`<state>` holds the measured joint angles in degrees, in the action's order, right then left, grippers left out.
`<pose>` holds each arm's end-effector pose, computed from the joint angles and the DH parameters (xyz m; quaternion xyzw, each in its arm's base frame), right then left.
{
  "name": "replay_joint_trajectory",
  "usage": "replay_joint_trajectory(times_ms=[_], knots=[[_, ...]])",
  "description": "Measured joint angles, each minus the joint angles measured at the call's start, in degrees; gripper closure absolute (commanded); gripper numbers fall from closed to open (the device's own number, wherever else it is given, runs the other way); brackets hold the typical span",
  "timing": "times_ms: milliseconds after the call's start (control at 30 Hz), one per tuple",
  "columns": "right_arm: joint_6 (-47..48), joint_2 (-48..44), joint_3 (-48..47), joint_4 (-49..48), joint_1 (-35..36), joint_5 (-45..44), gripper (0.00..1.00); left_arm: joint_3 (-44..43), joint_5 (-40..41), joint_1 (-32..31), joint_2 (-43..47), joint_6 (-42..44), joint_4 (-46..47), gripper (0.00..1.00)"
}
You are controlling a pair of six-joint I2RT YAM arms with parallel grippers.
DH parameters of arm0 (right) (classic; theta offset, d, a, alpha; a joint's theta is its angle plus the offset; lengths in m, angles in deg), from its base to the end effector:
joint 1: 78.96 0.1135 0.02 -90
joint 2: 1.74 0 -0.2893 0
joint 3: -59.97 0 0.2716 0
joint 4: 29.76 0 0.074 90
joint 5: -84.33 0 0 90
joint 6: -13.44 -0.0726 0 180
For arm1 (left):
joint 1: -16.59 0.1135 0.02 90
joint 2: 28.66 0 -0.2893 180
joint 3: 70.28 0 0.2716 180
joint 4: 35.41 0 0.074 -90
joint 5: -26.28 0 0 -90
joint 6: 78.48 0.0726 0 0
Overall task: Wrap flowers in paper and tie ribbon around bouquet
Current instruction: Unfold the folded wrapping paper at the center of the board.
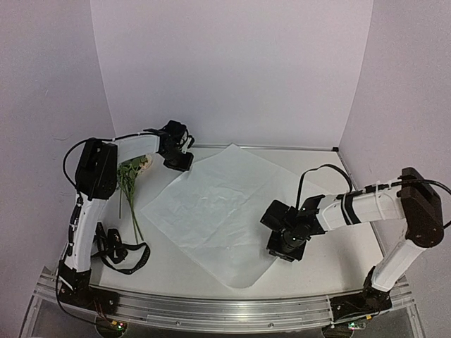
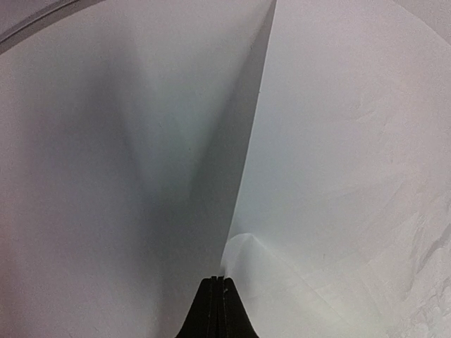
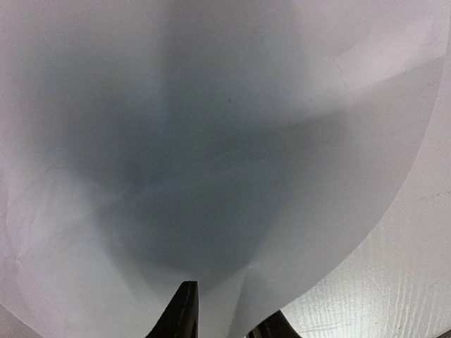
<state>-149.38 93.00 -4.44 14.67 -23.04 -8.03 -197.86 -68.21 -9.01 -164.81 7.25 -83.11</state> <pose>0.1800 0.2608 0.1233 0.1483 0.9798 0.1107 0.0757 0.5192 -0.2551 0.1517 0.1881 0.9376 -0.1109 0.2704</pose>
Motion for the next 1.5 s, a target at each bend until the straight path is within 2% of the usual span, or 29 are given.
replay_joint_trajectory(times_ms=[267,533,633,667,800,900,1033,1133,1300,1500], knots=[[-1.9,0.3,-2.0,-2.2,2.3,0.4,0.51,-6.3,-0.1,1.0,-2.0,2.0,-0.1,1.0],[-1.3,-2.5,-2.0,-0.9,5.0,1.7,0.2,-7.4,-0.3,1.1,-3.6,4.4,-0.6,0.99],[0.5,-6.1,-2.0,0.9,5.4,2.2,0.16,-7.4,-0.3,1.2,-3.7,4.9,-1.0,0.92],[1.4,-7.5,-1.9,1.7,5.4,2.3,0.15,-7.4,-0.3,1.2,-3.7,5.0,-1.0,0.85],[5.6,-12.8,-1.9,5.8,5.4,3.4,0.17,-7.4,0.1,1.2,-3.7,5.5,-1.1,0.63],[9.5,-14.9,-1.9,8.2,5.2,4.7,0.23,-7.4,0.5,1.3,-3.4,5.7,-1.1,0.38],[14.1,-14.7,-2.0,10.2,3.5,8.7,0.26,-4.4,2.5,1.4,-0.2,3.9,-0.5,0.2],[17.3,-13.6,-2.3,10.9,1.3,11.5,0.26,2.0,5.7,1.5,5.8,0.7,0.6,0.16],[21.6,-11.6,-3.0,11.1,-1.9,15.4,0.24,16.9,13.2,2.1,20.5,-8.2,1.9,0.12],[24.6,-9.3,-3.1,10.3,-5.6,19.1,0.25,31.8,22.2,3.8,36.2,-17.8,1.4,0.21]])
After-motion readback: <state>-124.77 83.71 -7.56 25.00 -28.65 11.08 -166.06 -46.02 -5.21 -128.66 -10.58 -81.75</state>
